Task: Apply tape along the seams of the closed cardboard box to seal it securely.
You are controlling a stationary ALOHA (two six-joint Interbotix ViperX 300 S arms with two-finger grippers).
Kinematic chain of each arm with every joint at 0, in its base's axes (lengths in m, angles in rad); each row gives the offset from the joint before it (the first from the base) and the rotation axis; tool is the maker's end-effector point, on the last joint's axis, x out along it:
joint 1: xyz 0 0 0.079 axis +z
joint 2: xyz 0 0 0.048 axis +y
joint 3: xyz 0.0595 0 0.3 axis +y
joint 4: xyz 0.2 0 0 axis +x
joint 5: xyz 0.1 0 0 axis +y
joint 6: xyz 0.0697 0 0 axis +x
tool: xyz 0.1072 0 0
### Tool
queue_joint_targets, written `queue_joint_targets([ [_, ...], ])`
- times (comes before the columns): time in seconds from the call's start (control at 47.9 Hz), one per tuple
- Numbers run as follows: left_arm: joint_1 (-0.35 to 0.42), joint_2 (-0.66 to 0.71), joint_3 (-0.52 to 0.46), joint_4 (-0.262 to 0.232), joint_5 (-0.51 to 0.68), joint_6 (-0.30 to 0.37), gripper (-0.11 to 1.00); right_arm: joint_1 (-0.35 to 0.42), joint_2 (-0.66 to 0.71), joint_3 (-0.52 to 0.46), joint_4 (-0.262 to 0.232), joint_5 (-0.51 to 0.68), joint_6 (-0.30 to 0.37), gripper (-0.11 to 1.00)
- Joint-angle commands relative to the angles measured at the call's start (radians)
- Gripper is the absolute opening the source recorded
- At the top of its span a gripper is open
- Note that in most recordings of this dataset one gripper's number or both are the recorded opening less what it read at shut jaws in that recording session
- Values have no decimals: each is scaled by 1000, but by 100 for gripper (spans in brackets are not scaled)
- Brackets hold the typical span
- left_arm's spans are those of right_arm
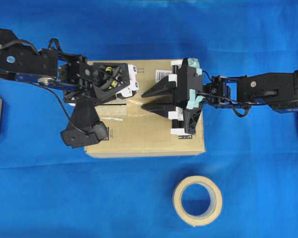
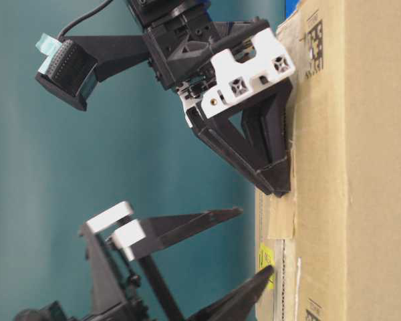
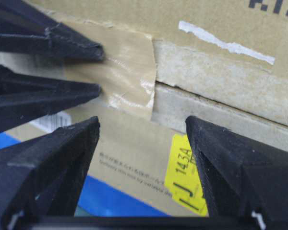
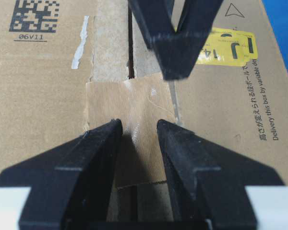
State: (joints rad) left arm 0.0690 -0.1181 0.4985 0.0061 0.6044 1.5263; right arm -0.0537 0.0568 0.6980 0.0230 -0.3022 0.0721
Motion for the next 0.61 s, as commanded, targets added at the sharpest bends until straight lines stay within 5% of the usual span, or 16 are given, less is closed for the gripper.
queue_joint_targets([
  [0.0,2,-48,-2,-12,-25,-9,70,-3,-9,-6,3,2,-2,40],
  [0.146,-6,-97,38,-58,-156,-78,69,-2,-9,-6,3,2,-2,40],
  [0.23,-23,-132,87,-63,-298,-198,69,-3,-9,-5,3,2,-2,40],
  [0.334,-44,-172,143,-63,-460,-399,69,-3,-12,-3,3,2,-2,39],
  [0.584,-63,-204,239,-57,-724,-1028,69,-12,-28,9,3,-5,-3,39],
])
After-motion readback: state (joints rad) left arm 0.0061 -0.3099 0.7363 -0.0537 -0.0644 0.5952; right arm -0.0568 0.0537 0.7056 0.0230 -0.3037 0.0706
